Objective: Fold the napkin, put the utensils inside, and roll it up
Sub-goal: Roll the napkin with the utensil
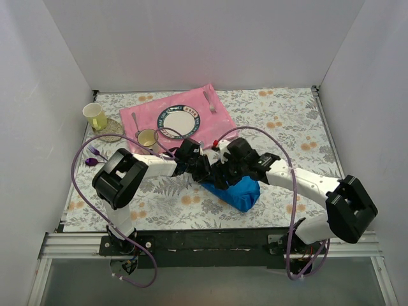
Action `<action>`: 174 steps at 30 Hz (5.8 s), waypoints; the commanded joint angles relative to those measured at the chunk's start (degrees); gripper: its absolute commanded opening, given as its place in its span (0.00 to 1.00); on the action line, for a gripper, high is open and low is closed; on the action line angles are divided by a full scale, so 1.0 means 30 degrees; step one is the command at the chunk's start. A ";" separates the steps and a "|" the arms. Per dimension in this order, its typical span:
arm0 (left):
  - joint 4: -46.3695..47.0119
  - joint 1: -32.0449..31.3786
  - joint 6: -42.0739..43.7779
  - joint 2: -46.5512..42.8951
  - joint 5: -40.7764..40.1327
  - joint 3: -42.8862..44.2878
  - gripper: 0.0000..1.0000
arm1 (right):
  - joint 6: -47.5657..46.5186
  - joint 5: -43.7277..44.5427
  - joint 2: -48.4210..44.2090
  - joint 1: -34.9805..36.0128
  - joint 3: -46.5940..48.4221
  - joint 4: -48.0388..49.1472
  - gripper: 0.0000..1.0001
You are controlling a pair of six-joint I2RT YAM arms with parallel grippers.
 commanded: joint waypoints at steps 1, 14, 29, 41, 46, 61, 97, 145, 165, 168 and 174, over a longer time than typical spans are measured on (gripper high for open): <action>-0.1836 -0.0042 0.0775 0.0964 -0.1301 -0.0461 0.16 | -0.1224 0.7882 0.0909 0.3689 0.1072 -0.3159 0.65; -0.1485 0.0368 0.0453 0.0994 -0.0451 -0.0812 0.15 | -0.0522 1.2666 0.4428 0.6863 0.0957 -0.2167 0.63; -0.4383 0.1539 0.1682 -0.3398 -0.2821 0.2437 0.55 | -0.0403 0.2100 0.2729 0.2737 -0.2442 0.2782 0.14; -0.4945 0.1745 0.1186 -0.4896 -0.2737 0.2854 0.58 | 0.0766 -0.8393 0.4837 -0.2597 -0.3203 0.5568 0.04; -0.4123 0.1453 0.0484 -0.4838 -0.1770 0.1825 0.49 | 0.2436 -1.1063 0.6624 -0.4180 -0.3467 0.8083 0.04; -0.1604 0.0192 -0.0689 -0.2026 -0.0891 0.0566 0.36 | 0.5924 -1.3467 0.8707 -0.5676 -0.4347 1.1516 0.06; -0.1367 0.0543 -0.0250 -0.0324 -0.1534 -0.1428 0.26 | -0.2073 1.2135 0.2406 0.6480 0.1308 -0.2224 0.64; -1.1708 0.2303 -0.2412 -0.5486 -0.4843 0.2118 0.79 | 1.0166 -0.9187 0.8708 -0.1778 -0.3230 1.3697 0.15; -1.0801 0.0164 -0.4029 -0.1177 -0.7711 0.2878 0.46 | 1.5332 -0.8400 0.8063 -0.1867 -0.5959 1.8964 0.19; -1.0888 0.0134 -0.4088 -0.0678 -0.7980 0.2995 0.37 | 1.3898 -0.7787 0.7683 -0.1780 -0.5403 1.6803 0.21; -1.1618 0.0163 -0.3650 0.0406 -0.8801 0.3316 0.03 | 0.6506 -0.4633 0.6018 -0.0613 -0.1891 0.9360 0.38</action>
